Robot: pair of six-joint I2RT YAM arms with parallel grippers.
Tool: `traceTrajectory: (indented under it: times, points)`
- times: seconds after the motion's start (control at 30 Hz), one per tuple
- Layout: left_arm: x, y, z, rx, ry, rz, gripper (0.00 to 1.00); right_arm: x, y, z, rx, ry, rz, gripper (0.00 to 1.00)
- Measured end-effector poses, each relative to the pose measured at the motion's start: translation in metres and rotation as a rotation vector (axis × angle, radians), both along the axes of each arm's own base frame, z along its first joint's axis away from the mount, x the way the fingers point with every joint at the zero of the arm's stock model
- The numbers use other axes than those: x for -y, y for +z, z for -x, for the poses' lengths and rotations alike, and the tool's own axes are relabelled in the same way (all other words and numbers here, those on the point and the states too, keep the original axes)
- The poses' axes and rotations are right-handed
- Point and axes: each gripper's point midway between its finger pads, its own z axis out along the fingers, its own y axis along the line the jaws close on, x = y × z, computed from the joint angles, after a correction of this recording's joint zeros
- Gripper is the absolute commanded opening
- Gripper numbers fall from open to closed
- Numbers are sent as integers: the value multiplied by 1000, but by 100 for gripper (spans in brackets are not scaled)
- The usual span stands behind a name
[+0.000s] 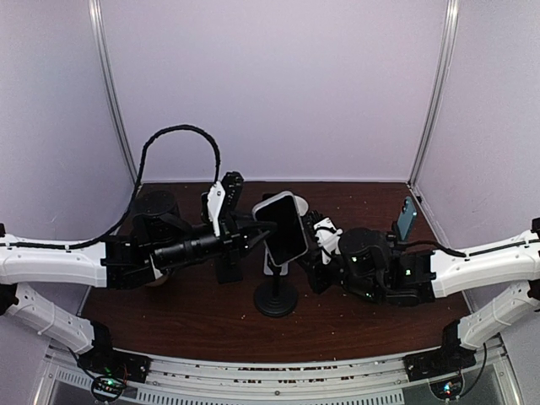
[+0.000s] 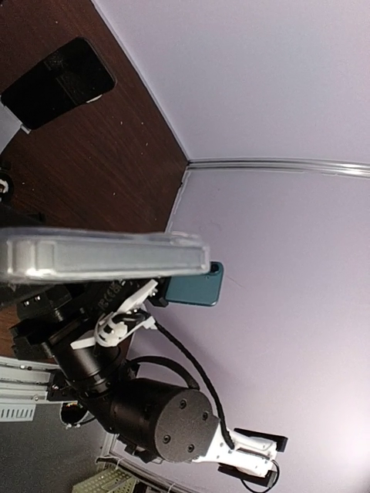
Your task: Place the phone on the phone stand
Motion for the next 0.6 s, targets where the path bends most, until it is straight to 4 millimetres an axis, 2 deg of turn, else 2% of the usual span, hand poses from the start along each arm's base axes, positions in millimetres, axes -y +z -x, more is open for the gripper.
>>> traceTrajectory:
  times: [0.27,0.6]
  points:
    - [-5,-5,8,79,-16,62,0,-4,0,4,27,47,18,0]
    - [11,2,2,225,-69,62,0,3,6,-11,67,4,8,0]
